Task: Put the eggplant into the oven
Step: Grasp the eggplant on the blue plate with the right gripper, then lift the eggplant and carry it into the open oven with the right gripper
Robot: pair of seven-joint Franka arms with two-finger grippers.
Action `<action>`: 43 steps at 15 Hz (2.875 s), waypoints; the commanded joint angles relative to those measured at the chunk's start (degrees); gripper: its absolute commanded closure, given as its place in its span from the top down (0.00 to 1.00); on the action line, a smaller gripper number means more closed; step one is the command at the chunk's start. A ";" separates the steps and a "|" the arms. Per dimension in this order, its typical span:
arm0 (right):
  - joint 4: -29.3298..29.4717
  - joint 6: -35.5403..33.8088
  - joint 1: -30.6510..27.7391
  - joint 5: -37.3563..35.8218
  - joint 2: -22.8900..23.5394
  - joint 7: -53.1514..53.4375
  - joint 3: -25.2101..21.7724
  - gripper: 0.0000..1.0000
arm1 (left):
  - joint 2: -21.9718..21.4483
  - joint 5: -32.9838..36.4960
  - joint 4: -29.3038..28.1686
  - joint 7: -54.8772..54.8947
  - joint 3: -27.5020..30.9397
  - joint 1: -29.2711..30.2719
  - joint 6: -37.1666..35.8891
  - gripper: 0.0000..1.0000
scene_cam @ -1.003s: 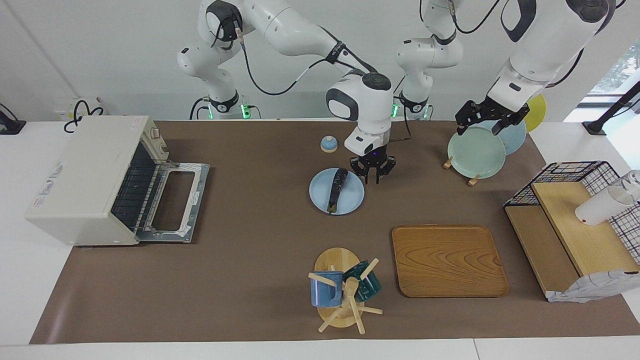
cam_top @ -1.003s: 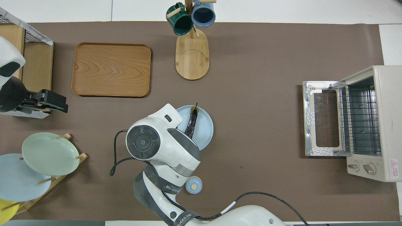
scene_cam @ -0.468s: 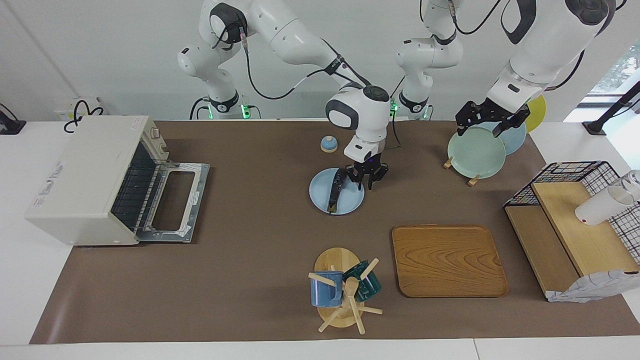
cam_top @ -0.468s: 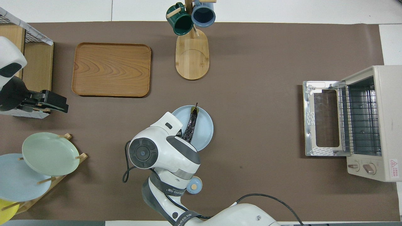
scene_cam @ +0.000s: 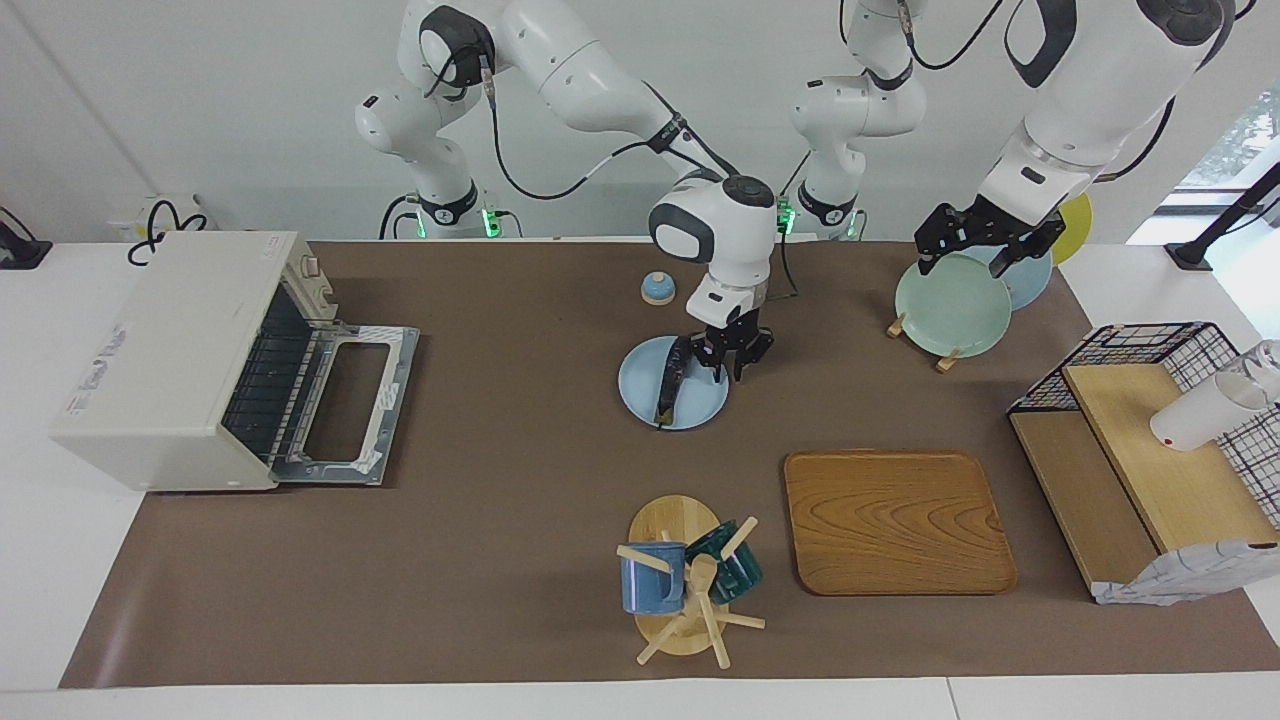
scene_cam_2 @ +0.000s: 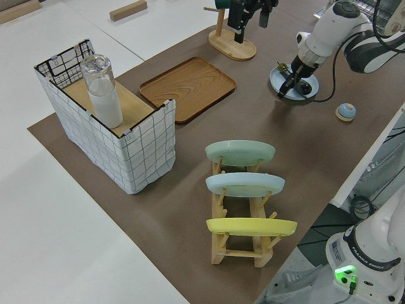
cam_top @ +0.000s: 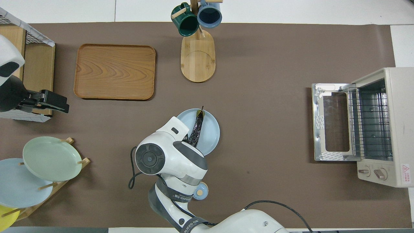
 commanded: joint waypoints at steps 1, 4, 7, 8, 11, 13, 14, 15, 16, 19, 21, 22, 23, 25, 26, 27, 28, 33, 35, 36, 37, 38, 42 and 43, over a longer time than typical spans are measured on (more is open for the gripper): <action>-2.06 1.85 -0.29 -1.06 -0.85 -0.76 0.27 0.28 | 0.74 2.27 1.63 0.86 -0.11 -0.26 -1.03 1.00; -2.76 2.29 -0.21 -1.06 -0.94 -0.76 0.27 0.00 | 0.65 2.28 1.63 0.95 -0.20 0.17 -0.86 1.00; -2.41 0.72 0.41 -1.50 -1.38 -0.84 0.18 0.00 | 0.30 2.28 1.46 1.92 -0.02 0.35 -0.77 1.00; -1.98 -1.12 0.41 -2.55 -1.38 -0.93 0.18 0.00 | 0.21 2.28 1.37 2.00 -0.02 0.35 -0.77 1.00; 2.32 -10.50 0.24 -7.73 -1.47 -1.89 0.18 0.00 | -0.31 2.28 1.28 1.57 0.06 0.26 -0.86 1.00; 3.39 -15.79 -0.73 -8.53 -4.00 -6.79 0.01 0.00 | -0.40 2.28 1.11 1.48 -0.02 0.18 -1.03 1.00; 3.13 -17.73 -1.86 -8.53 -5.41 -8.56 -0.26 0.00 | -0.40 2.28 1.11 1.48 -0.02 0.26 -1.03 1.00; 3.04 -19.58 -3.70 -8.53 -6.73 -9.45 -0.26 0.00 | -0.49 2.28 1.11 1.48 0.06 0.26 -1.03 1.00; 2.43 -20.55 -6.07 -8.53 -8.74 -10.76 -0.17 0.00 | -0.66 2.28 1.02 1.48 0.06 0.44 -0.95 1.00; -4.75 -20.83 -12.75 -8.18 -15.85 -18.13 -0.17 0.00 | -1.10 2.28 0.14 1.48 -0.02 1.32 -0.60 1.00; -11.17 -20.65 -16.89 -8.18 -21.39 -22.18 -0.17 0.00 | -1.11 2.28 0.14 1.48 -0.02 1.41 -0.51 1.00; -13.98 -21.08 -18.12 -8.18 -23.59 -23.51 -0.17 0.00 | -1.11 2.28 0.14 1.48 -0.02 1.32 -0.42 1.00; -17.14 -21.00 -19.96 -8.18 -26.05 -24.30 -0.17 0.00 | -1.11 2.28 0.14 1.48 -0.02 1.32 -0.51 1.00; -22.43 -20.65 -23.83 -8.18 -29.58 -26.23 -0.17 0.00 | -1.19 2.28 0.14 1.48 -0.02 1.32 -0.42 1.00; -24.28 -20.91 -26.54 -8.18 -30.90 -28.77 -0.17 0.00 | -1.11 2.28 0.14 1.48 -0.02 1.32 -0.51 1.00; -25.69 -21.17 -28.66 -8.18 -32.30 -31.93 -0.26 0.00 | -1.19 2.28 0.14 1.48 -0.02 1.32 -0.42 1.00; -27.36 -21.00 -30.86 -8.18 -33.97 -34.39 -0.26 0.00 | -1.19 2.28 0.14 1.48 -0.02 1.32 -0.51 1.00; -29.66 -20.03 -40.62 -8.18 -35.48 -44.60 -0.26 0.00 | -1.11 2.28 0.14 1.48 -0.02 1.32 -0.51 1.00; -30.53 -18.37 -42.91 -8.01 -35.48 -47.06 -0.17 0.00 | -1.19 2.28 0.14 1.48 -0.02 1.32 -0.42 1.00; -31.67 -17.23 -43.70 -8.01 -35.74 -47.95 -0.17 0.00 | -1.19 2.28 0.14 1.48 -0.02 1.32 -0.42 1.00; -32.72 -16.00 -44.84 -8.01 -36.01 -48.74 -0.26 0.00 | -1.19 2.28 0.14 1.48 -0.02 1.32 -0.42 1.00; -33.86 -14.08 -46.51 -7.92 -36.27 -50.49 -0.26 0.00 | -1.19 2.28 0.14 1.48 -0.02 1.32 -0.51 1.00; -36.86 -9.22 -50.48 -7.92 -36.62 -56.48 -0.17 0.00 | -1.19 2.28 0.14 1.48 -0.02 1.32 -0.51 1.00; -36.86 -9.14 -50.48 -7.83 -36.62 -56.48 -0.17 0.00 | -1.19 2.28 0.14 1.48 -0.02 1.32 -0.51 1.00</action>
